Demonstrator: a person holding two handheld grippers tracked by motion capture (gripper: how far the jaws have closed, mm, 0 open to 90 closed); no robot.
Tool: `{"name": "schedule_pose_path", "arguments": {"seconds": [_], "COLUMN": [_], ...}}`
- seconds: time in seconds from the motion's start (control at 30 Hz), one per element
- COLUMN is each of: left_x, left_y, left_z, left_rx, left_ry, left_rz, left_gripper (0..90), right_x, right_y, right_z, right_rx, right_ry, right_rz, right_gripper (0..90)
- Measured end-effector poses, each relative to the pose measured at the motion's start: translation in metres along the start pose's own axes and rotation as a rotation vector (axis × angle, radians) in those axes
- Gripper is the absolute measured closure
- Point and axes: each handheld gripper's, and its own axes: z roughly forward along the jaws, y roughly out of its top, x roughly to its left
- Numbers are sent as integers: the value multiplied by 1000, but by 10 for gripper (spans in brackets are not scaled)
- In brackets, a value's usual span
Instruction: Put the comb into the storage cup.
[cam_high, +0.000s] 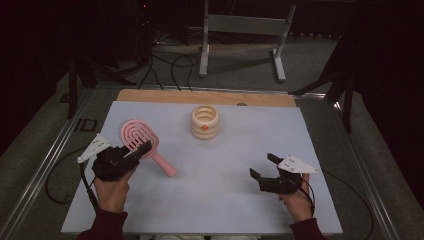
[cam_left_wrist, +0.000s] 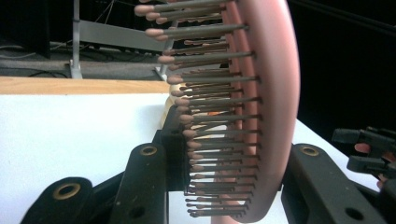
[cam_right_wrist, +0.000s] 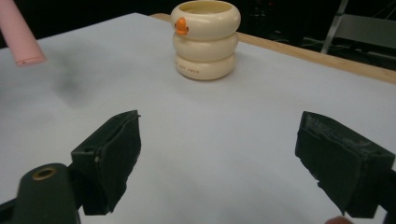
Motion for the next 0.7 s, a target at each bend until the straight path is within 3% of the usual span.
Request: {"name": "schedule_pose_path", "arguments": {"seconds": [0.1, 0.13, 0.17, 0.7], "left_x": [0, -1, -2, -2], "left_y": [0, 7, 9, 33], "left_z": [0, 1, 2, 15], "left_rx": [0, -7, -6, -12], "left_ry": [0, -1, -2, -21], "left_rz": [0, 4, 8, 22], "left_gripper": [641, 641, 642, 641], "right_x": [-1, -1, -2, -11], "right_y": [-4, -4, -12, -23], "right_z": [-4, -4, -10, -20], "right_rx": [-18, -18, -51, -73], "right_ry": [0, 0, -8, -14], "right_rz": [13, 13, 15, 67], "right_gripper": [147, 147, 149, 160]}}
